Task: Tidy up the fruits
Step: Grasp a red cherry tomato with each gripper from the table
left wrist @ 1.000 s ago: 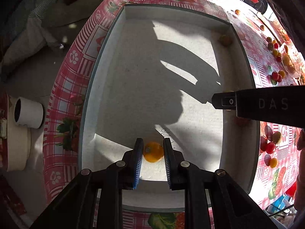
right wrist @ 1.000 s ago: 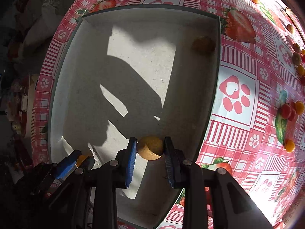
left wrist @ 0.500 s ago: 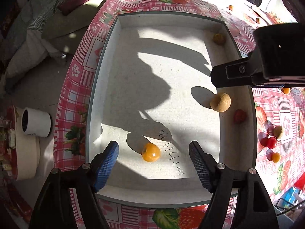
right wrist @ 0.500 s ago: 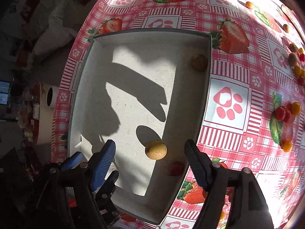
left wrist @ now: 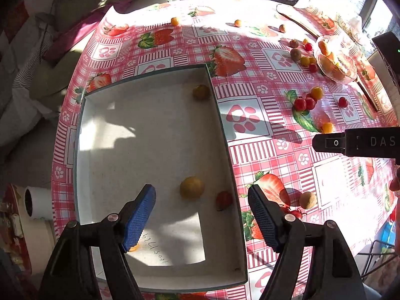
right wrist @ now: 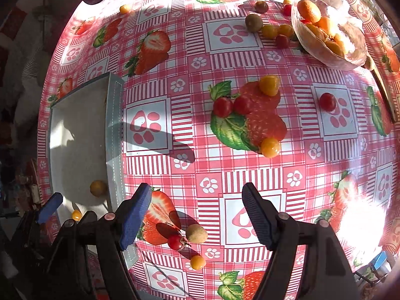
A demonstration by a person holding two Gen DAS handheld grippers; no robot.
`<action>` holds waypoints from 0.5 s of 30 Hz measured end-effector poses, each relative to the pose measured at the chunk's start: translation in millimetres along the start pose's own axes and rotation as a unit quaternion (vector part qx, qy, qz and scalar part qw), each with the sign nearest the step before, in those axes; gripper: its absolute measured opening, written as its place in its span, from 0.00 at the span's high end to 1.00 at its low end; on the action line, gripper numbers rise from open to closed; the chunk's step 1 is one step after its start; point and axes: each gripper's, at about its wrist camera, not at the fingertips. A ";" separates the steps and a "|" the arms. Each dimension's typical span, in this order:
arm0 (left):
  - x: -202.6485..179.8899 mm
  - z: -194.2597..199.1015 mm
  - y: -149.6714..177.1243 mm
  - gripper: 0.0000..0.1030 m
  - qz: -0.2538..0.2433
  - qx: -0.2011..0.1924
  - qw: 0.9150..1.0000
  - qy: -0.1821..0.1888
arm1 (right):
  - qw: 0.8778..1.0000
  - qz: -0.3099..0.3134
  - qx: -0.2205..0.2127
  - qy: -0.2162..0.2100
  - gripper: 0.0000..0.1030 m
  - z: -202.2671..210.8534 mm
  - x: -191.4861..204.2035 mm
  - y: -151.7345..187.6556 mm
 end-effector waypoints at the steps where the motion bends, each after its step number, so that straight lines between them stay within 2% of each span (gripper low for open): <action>1: -6.3 -0.1 -7.2 0.25 -0.006 -0.003 1.000 0.004 | 1.000 -0.012 -0.003 0.006 0.24 1.4 -11.8 0.1; 10: -67.3 -30.7 -65.2 0.25 -0.047 -0.002 0.998 0.037 | 0.997 -0.072 -0.022 0.031 0.24 15.6 -96.1 -18.0; 15: -84.9 -58.8 -83.4 0.25 -0.057 0.010 0.998 0.034 | 0.997 -0.071 -0.024 0.033 0.24 11.7 -109.3 -34.6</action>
Point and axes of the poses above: each gripper's, at about its wrist camera, not at the fingertips, and z roughly against the way its jaws point, x to its left, y to its underside, and after that the axes turned 9 degrees about -z, right-handed
